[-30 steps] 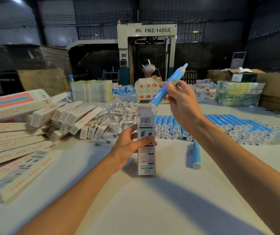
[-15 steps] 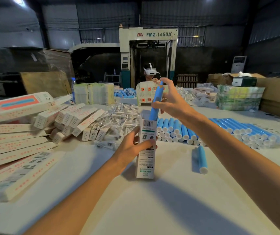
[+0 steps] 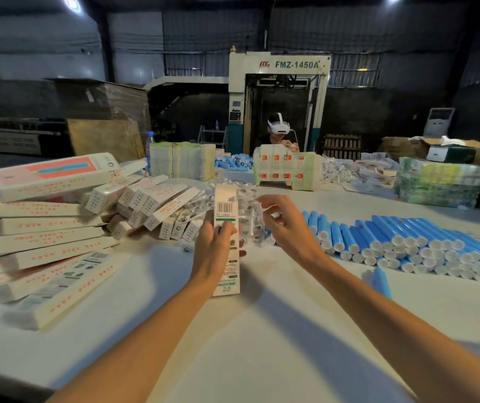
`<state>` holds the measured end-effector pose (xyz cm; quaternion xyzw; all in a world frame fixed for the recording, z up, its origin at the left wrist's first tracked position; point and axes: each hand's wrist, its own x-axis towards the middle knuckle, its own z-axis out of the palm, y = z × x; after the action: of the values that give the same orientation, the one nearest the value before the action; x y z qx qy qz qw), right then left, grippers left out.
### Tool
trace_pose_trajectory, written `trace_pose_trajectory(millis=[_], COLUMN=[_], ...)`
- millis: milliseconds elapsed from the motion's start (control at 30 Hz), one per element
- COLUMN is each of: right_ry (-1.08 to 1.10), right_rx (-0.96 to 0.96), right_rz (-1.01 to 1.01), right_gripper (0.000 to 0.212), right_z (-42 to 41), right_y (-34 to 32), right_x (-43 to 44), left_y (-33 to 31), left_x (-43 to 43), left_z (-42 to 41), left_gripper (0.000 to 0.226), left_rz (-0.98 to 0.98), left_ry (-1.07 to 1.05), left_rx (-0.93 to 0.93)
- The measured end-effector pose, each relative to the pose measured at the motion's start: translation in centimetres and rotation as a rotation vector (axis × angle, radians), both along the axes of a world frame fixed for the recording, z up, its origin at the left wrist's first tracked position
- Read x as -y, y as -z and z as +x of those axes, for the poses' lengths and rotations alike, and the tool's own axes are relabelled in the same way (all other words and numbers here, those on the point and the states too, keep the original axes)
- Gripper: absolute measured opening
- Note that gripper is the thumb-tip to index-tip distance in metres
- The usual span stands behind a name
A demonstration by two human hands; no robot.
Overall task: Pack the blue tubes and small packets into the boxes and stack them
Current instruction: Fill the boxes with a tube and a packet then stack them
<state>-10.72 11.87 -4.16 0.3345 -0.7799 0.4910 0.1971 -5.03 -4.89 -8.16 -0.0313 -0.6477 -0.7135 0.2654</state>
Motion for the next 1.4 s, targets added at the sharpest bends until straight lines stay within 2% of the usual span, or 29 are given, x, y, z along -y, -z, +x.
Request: trace_pose_trajectory(millis=[100,200,267,333,433,500,667,767,867,967,1033,1167,1300,1400], right_ry=[0.057,0.096,0.094,0.080,0.084,0.097,0.122,0.182,0.221,0.313,0.333,0.271,0.278,0.265], right_rx=[0.033,0.046,0.015,-0.080,-0.288,-0.366,-0.280,-0.181,-0.117,-0.148,-0.129,0.055,-0.051,-0.035], right_rz=[-0.040,-0.033,0.025,0.179,0.569,0.699,0.629,0.603,0.624,0.674,0.614,0.271,-0.022,-0.276], right_gripper=[0.037,0.041,0.035,0.030,0.039,0.039,0.023,0.013,0.043,0.061,0.066,0.060,0.070,0.069], right_z=[-0.4,-0.8,-1.3,-1.7,-1.4,-0.7,-0.2,0.2,0.4,0.8,1.4,2.8,4.7,5.8], right_y=[2.7,5.5,6.6,7.2,7.5,7.6,7.2,7.3,7.6,7.3,7.0,5.8,5.0,4.5], right_x=[1.8,3.9,5.2,6.0,6.6,6.8,6.4,6.1,5.6,4.0,1.9,-3.9,-9.2,-10.9], left_y=[-0.1,-0.1,-0.1,-0.1,-0.1,-0.1,0.1,0.1,0.0,0.0,0.1,0.1,0.2,0.4], left_x=[2.1,3.5,3.8,3.8,3.7,3.7,3.6,3.4,3.0,2.7,2.5,0.8,-1.7,-4.0], left_z=[-0.6,-0.9,-1.1,-1.2,-1.3,-1.3,-1.5,-1.4,-1.4,-1.4,-1.4,-0.7,0.4,1.0], left_gripper=[0.013,0.020,0.024,0.023,0.021,0.020,0.017,0.032,0.047,0.032,0.027,0.028,0.026,0.028], left_rz=[0.034,0.042,0.050,0.052,0.010,0.003,0.071,0.103,0.120,0.118,0.118,0.138,0.097,0.088], left_ry=[-0.196,-0.268,-0.278,-0.288,-0.290,-0.284,-0.232,-0.169,-0.121,-0.082,-0.059,0.059,0.172,0.277], left_rx=[-0.001,0.010,-0.004,-0.013,-0.001,0.000,0.022,0.058,0.076,0.065,0.074,0.098,0.129,0.194])
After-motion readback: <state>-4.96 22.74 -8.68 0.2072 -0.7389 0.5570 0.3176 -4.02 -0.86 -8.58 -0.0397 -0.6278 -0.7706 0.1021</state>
